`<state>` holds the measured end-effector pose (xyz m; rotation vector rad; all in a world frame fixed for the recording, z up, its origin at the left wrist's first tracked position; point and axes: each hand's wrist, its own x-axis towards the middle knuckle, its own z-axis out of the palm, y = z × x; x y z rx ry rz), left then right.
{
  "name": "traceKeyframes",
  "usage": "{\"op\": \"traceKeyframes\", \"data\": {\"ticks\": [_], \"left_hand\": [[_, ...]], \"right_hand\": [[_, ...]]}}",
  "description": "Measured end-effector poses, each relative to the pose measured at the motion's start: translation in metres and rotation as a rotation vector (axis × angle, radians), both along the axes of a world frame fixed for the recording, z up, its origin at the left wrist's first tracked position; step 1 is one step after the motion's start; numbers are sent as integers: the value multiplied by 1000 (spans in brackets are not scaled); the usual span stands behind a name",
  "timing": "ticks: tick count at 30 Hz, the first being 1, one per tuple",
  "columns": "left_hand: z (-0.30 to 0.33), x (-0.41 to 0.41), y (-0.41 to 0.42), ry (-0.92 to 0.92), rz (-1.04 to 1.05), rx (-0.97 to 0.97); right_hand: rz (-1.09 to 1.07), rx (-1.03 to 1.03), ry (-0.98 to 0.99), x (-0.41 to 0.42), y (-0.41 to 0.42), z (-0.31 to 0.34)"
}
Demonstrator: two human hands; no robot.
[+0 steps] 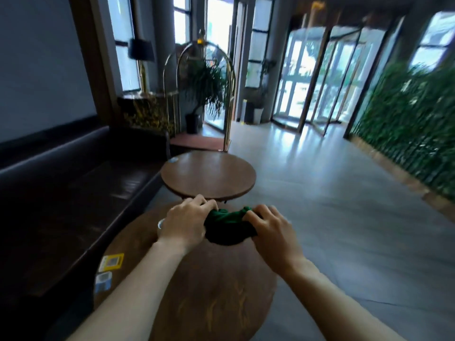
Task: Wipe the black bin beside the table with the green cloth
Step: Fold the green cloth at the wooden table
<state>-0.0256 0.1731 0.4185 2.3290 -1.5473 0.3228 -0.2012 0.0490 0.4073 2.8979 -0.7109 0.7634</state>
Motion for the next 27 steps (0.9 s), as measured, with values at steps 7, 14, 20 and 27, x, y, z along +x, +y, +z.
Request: {"op": "traceKeyframes", "data": {"ticks": [7, 14, 20, 27], "left_hand": [[137, -41, 41, -133, -66, -218], [202, -88, 73, -238, -107, -330], [228, -136, 99, -271, -104, -324], [228, -188, 125, -313, -67, -276]], "right_hand": [[-66, -190, -158, -46, 48, 131], [-71, -289, -240, -97, 78, 200], [-67, -313, -273, -145, 100, 226], [-31, -249, -311, -188, 117, 219]]}}
